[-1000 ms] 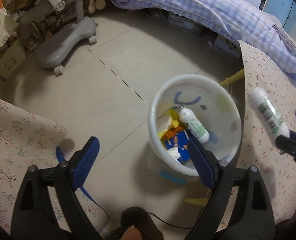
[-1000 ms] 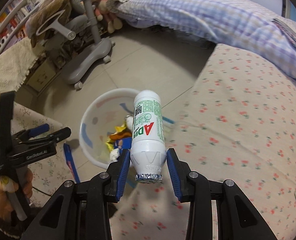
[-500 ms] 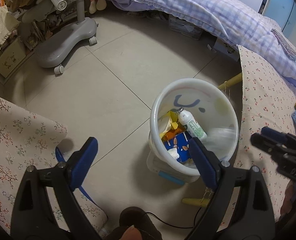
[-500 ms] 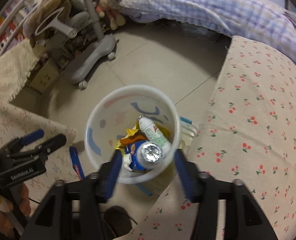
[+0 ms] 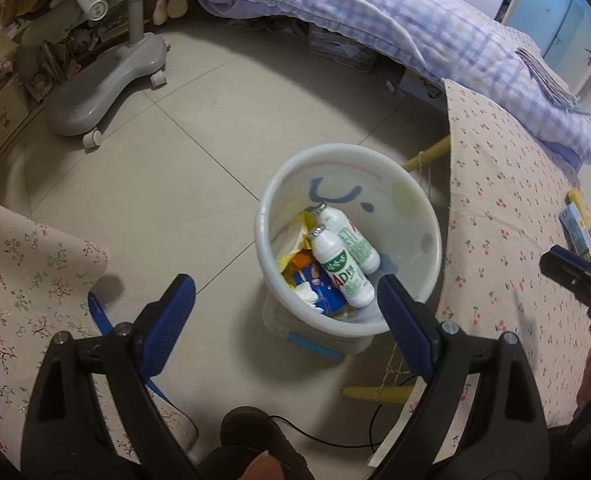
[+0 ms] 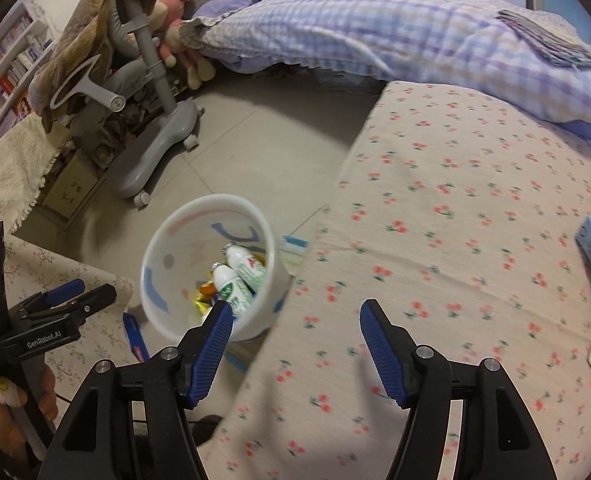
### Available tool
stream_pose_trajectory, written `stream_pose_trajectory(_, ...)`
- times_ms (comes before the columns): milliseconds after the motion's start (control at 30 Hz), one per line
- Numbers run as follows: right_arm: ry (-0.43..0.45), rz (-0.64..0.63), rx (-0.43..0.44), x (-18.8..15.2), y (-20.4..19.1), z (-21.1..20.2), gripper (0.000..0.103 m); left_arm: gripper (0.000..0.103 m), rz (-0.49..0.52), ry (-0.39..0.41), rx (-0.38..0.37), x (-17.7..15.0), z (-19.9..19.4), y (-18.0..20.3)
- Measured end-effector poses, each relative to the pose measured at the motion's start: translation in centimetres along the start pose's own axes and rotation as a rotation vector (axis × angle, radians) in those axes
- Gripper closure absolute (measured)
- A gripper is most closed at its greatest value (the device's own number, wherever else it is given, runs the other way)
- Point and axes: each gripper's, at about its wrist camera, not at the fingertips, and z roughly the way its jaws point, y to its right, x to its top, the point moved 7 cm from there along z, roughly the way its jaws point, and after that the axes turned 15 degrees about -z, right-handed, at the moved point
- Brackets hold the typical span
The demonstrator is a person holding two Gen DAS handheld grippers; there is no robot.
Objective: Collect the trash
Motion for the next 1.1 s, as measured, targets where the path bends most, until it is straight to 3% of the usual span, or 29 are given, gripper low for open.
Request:
stream_pose_trajectory(333,0.029,0.053,-0.086,-3.1,5.8,-3.8,0.031,0.011,0.048,-0.046,-0.033,-1.9,0.5,3.2)
stream_pose_trajectory(933,0.012,0.247,-0.186,-11.9,18.5,-8.6,0.030,0.011,0.167,-0.069,-0.076,-4.6,0.7,11.8)
stream_pose_trajectory(1100,-0.006,0.318,-0.216,-14.2,22.2,-9.5,0.030,0.001,0.205,-0.065,-0.081,-5.3,0.9,14.2)
